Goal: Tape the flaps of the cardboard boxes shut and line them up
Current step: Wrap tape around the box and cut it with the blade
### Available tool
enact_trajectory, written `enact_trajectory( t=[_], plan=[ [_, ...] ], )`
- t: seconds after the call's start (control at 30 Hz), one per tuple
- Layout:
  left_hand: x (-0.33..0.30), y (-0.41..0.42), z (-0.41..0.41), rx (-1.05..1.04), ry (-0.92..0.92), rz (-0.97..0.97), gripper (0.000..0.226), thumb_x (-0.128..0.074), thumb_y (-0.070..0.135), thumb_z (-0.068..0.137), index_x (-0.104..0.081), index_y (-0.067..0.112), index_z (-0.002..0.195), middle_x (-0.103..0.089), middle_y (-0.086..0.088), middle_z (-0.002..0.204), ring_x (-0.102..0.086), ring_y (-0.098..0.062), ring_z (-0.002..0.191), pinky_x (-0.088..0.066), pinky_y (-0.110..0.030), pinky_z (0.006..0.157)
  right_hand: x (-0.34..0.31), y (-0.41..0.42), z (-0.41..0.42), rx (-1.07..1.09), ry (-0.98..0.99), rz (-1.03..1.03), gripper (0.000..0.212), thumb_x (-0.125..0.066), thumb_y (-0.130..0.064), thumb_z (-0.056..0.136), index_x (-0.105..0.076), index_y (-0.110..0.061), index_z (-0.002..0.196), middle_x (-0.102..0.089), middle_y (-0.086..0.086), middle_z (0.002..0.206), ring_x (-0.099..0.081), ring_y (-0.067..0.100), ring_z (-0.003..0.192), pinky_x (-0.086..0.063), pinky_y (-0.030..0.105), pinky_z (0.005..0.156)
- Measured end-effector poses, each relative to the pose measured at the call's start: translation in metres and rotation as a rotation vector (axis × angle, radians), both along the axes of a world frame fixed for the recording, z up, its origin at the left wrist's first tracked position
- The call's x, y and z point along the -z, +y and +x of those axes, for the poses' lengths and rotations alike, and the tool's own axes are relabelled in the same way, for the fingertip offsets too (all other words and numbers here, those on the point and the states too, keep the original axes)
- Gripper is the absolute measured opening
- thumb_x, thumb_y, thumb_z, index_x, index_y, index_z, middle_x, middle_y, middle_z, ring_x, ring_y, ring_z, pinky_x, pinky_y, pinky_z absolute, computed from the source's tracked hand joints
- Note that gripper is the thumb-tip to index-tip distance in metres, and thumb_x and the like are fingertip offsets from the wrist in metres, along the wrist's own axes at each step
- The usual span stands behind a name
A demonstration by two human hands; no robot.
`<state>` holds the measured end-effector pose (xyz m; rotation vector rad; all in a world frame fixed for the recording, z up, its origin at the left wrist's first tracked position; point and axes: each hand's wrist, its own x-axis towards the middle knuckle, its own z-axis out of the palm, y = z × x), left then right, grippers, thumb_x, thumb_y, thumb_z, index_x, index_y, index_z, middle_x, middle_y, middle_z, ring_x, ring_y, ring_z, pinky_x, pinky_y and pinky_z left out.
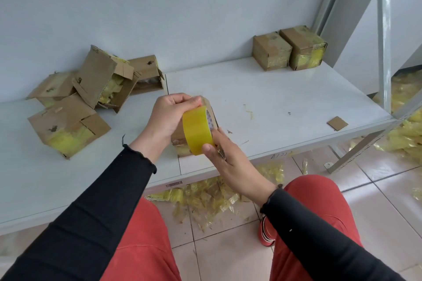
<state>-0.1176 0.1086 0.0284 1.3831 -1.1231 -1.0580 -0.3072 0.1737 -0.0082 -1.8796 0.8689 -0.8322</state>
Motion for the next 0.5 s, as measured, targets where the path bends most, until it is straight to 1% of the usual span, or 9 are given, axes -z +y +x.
enact_trajectory(
  t=[0.03,0.1,0.13,0.2,0.23,0.3,0.33,0.4,0.5],
  plan=[
    [0.002,-0.005,0.002,-0.01,-0.019,0.004,0.014,-0.08,0.025,0.089,-0.078,0.015,0.08,-0.077,-0.001,0.079,-0.07,-0.006,0.071,-0.053,-0.021,0.063,0.001,0.003,0.003,0.058,-0.045,0.068,0.024,-0.04,-0.03,0.111,-0.057,-0.013,0.108,-0.064,-0.006,0.101,-0.06,0.02,0.1,-0.049,0.043,0.094],
    [0.002,-0.017,0.006,-0.025,-0.072,0.007,0.014,-0.079,0.027,0.089,-0.078,0.015,0.082,-0.079,0.001,0.081,-0.07,-0.003,0.077,-0.051,-0.024,0.071,0.001,0.007,0.007,0.141,-0.123,0.201,0.03,-0.04,-0.039,0.109,-0.058,-0.015,0.107,-0.069,0.013,0.102,-0.066,0.032,0.099,-0.052,0.05,0.093],
    [0.002,-0.023,0.008,-0.014,-0.101,0.004,0.013,-0.08,0.028,0.089,-0.079,0.018,0.08,-0.079,0.002,0.081,-0.07,-0.002,0.078,-0.049,-0.026,0.074,0.001,0.009,0.007,0.176,-0.108,0.219,0.029,-0.04,-0.043,0.108,-0.058,-0.02,0.105,-0.07,0.013,0.101,-0.066,0.034,0.1,-0.051,0.054,0.094],
    [0.002,-0.037,0.012,-0.015,-0.1,-0.009,0.013,-0.081,0.028,0.088,-0.079,0.021,0.078,-0.078,0.003,0.081,-0.069,-0.001,0.078,-0.047,-0.024,0.075,0.0,0.011,0.005,0.208,-0.035,0.24,0.021,-0.04,-0.044,0.109,-0.054,-0.037,0.096,-0.071,-0.001,0.096,-0.069,0.033,0.099,-0.052,0.057,0.091],
    [0.001,-0.046,0.015,-0.039,-0.09,-0.018,0.013,-0.082,0.029,0.087,-0.078,0.022,0.077,-0.078,0.004,0.081,-0.068,0.001,0.076,-0.046,-0.023,0.076,0.001,0.014,0.005,0.225,-0.026,0.286,0.022,-0.041,-0.044,0.109,-0.054,-0.035,0.093,-0.071,-0.001,0.094,-0.071,0.032,0.098,-0.053,0.058,0.09],
    [0.001,-0.065,0.023,-0.059,-0.121,-0.028,0.013,-0.083,0.031,0.086,-0.078,0.023,0.077,-0.078,0.006,0.082,-0.068,0.005,0.076,-0.045,-0.022,0.078,0.004,0.018,0.004,0.263,-0.011,0.371,0.037,-0.04,-0.047,0.108,-0.048,-0.012,0.097,-0.067,0.024,0.101,-0.072,0.037,0.095,-0.052,0.064,0.089],
    [0.002,-0.073,0.025,-0.039,-0.149,-0.018,0.012,-0.084,0.031,0.085,-0.079,0.023,0.078,-0.079,0.008,0.083,-0.068,0.007,0.079,-0.044,-0.021,0.081,0.006,0.019,0.002,0.264,0.005,0.381,0.044,-0.039,-0.05,0.107,-0.044,-0.008,0.097,-0.064,0.03,0.103,-0.07,0.042,0.096,-0.052,0.065,0.088],
    [0.006,-0.086,0.031,-0.018,-0.173,0.006,0.011,-0.084,0.031,0.084,-0.079,0.023,0.079,-0.078,0.013,0.083,-0.067,0.01,0.082,-0.043,-0.018,0.085,0.009,0.02,-0.001,0.249,0.003,0.422,0.042,-0.04,-0.049,0.107,-0.044,-0.008,0.1,-0.069,0.026,0.099,-0.072,0.038,0.092,-0.055,0.057,0.086],
    [0.012,-0.104,0.043,-0.071,-0.175,-0.026,0.012,-0.083,0.032,0.087,-0.078,0.021,0.082,-0.073,0.02,0.073,-0.062,0.013,0.072,-0.044,-0.016,0.081,0.014,0.029,0.0,0.197,0.002,0.542,0.029,-0.041,-0.036,0.109,-0.047,-0.008,0.109,-0.074,0.001,0.076,-0.072,0.006,0.069,-0.056,0.033,0.072]
  ],
)
